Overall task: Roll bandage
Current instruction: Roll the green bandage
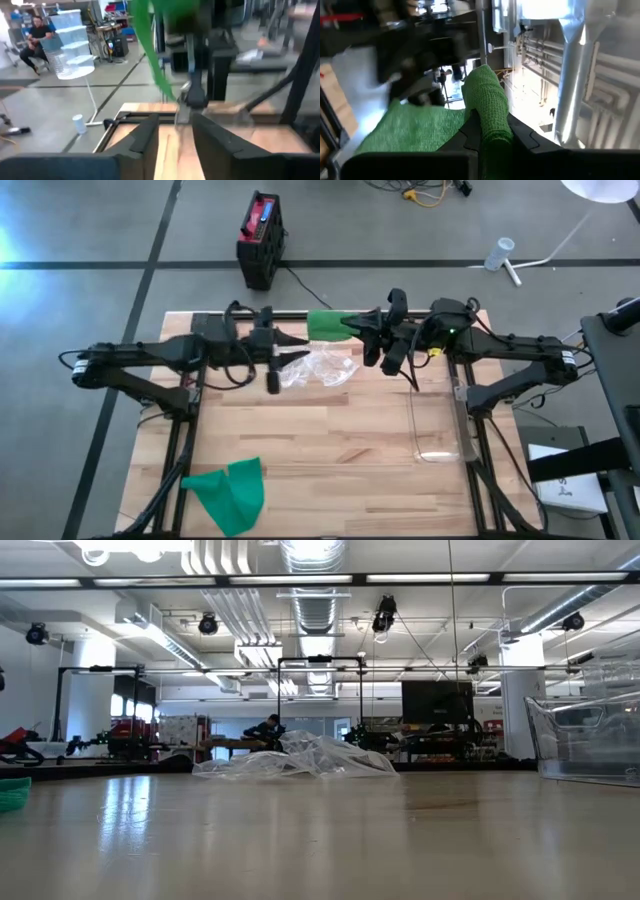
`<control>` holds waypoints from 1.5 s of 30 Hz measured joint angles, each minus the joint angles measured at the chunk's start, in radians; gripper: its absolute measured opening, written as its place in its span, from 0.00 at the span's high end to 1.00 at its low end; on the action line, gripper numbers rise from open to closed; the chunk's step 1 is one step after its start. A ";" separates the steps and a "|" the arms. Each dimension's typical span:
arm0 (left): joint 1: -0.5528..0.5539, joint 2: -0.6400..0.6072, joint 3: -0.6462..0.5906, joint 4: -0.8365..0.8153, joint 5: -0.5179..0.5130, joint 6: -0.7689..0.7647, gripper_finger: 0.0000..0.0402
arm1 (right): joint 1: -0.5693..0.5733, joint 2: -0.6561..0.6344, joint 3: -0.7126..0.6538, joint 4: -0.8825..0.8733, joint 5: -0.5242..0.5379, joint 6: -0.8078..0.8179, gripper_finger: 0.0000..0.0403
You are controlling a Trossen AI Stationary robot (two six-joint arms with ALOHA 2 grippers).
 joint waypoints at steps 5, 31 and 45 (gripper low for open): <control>0.000 -0.077 0.122 -0.164 0.000 -0.171 0.64 | 0.003 0.000 0.000 -0.051 0.000 -0.149 0.90; -0.006 0.196 0.554 -0.581 0.097 -0.167 0.18 | 0.084 0.102 -0.002 -0.153 0.106 -0.647 0.90; 0.004 0.343 0.690 -0.778 0.038 -0.104 0.26 | 0.120 0.102 -0.002 -0.193 0.133 -0.876 0.90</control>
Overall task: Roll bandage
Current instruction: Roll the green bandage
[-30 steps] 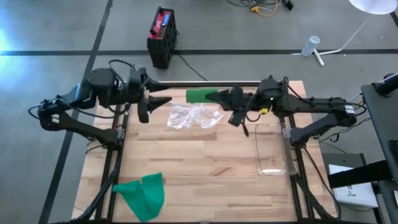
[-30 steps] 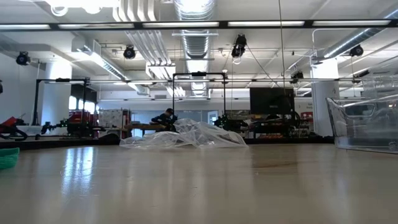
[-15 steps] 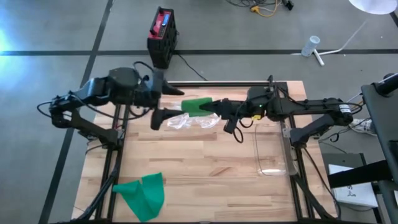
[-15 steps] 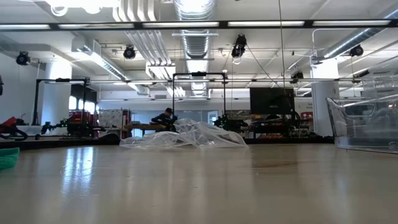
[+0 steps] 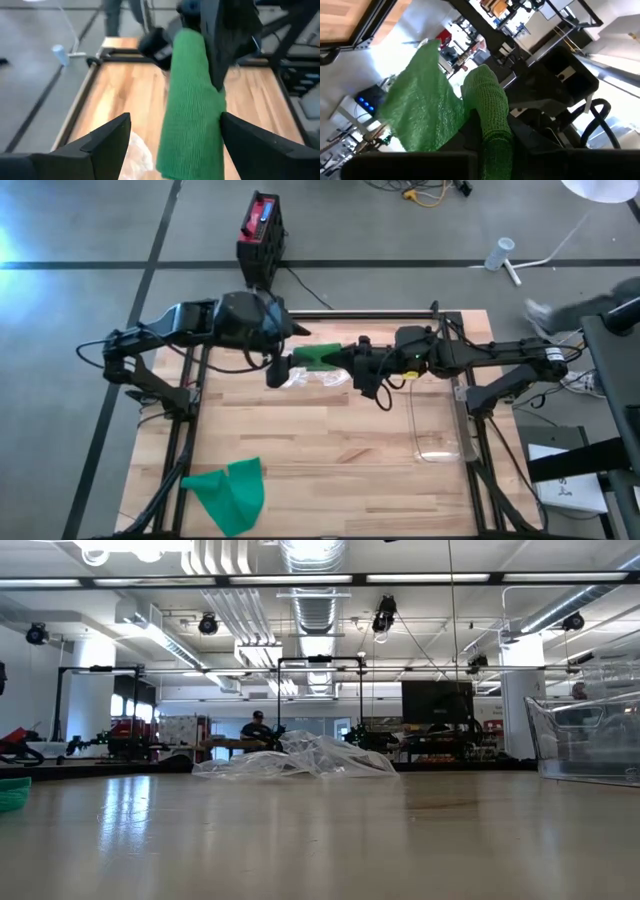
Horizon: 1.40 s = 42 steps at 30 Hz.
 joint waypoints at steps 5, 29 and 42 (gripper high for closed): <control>0.000 0.022 0.008 -0.042 0.096 0.030 0.29 | 0.001 0.000 0.000 0.007 0.000 -0.020 0.90; -0.001 0.012 -0.001 -0.087 0.005 0.102 0.88 | 0.007 -0.023 0.000 -0.040 -0.004 0.699 0.54; 0.000 -0.004 -0.002 -0.006 -0.084 0.106 0.89 | -0.020 -0.024 0.099 -0.050 0.014 1.503 0.29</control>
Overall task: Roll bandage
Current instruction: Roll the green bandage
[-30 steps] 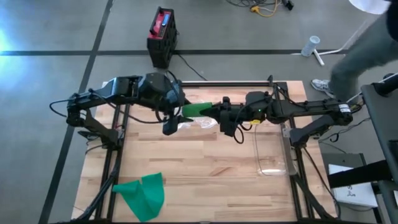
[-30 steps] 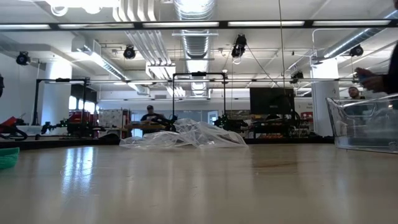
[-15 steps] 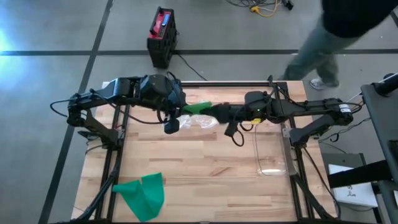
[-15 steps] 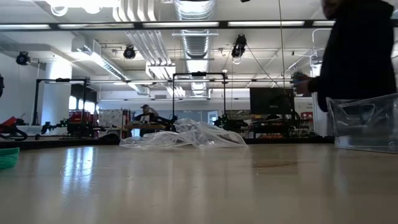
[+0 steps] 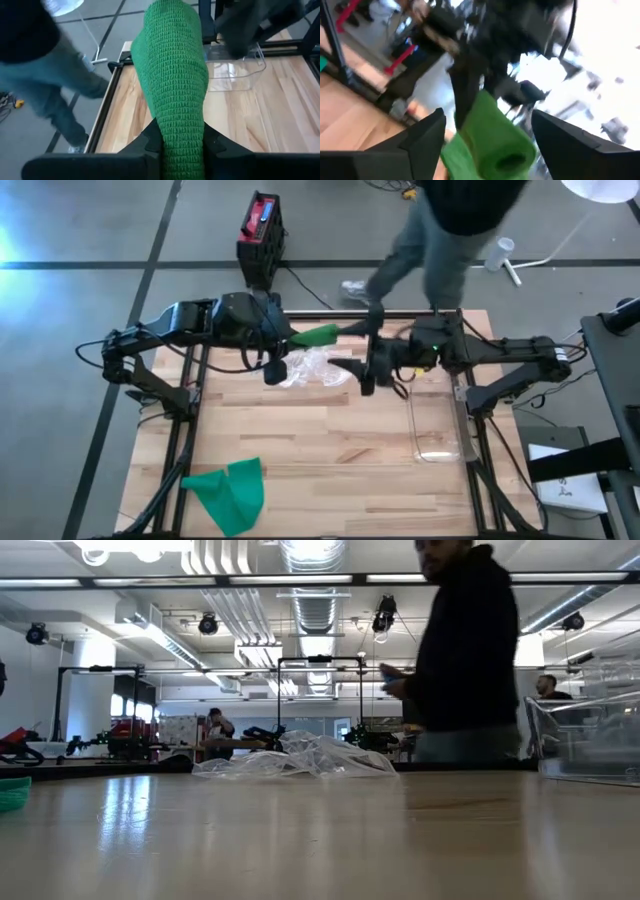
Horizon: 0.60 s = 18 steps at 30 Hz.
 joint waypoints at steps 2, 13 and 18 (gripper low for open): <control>0.000 0.003 -0.009 0.004 0.000 0.010 0.89 | -0.016 0.021 0.045 -0.079 0.001 0.052 0.27; -0.021 -0.002 -0.059 0.065 -0.005 0.112 0.89 | -0.082 0.121 0.266 -0.373 -0.024 0.278 0.31; -0.028 -0.017 -0.071 0.051 -0.007 0.128 0.89 | -0.089 0.160 0.355 -0.477 -0.036 0.332 0.34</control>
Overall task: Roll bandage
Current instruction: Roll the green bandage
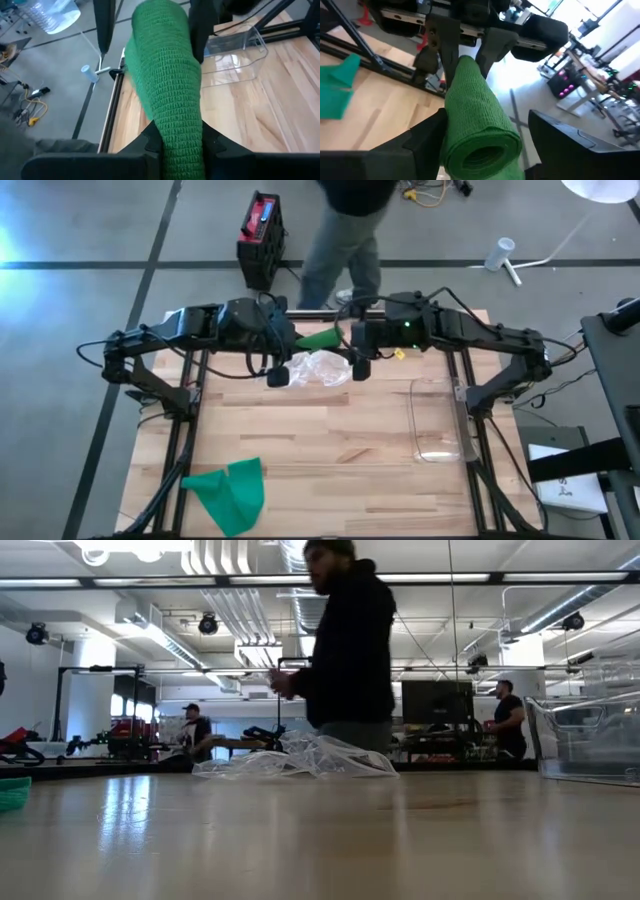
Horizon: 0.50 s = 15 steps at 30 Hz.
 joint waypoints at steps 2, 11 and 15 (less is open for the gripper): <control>-0.002 -0.002 0.000 -0.008 0.003 0.004 0.89 | 0.000 0.012 0.032 -0.020 -0.018 0.018 0.36; -0.009 -0.003 -0.026 -0.034 0.020 0.018 0.89 | -0.008 0.068 0.180 -0.119 0.000 0.073 0.43; -0.009 -0.007 -0.034 -0.024 0.008 -0.013 0.89 | -0.008 0.070 0.213 -0.150 -0.001 0.058 0.44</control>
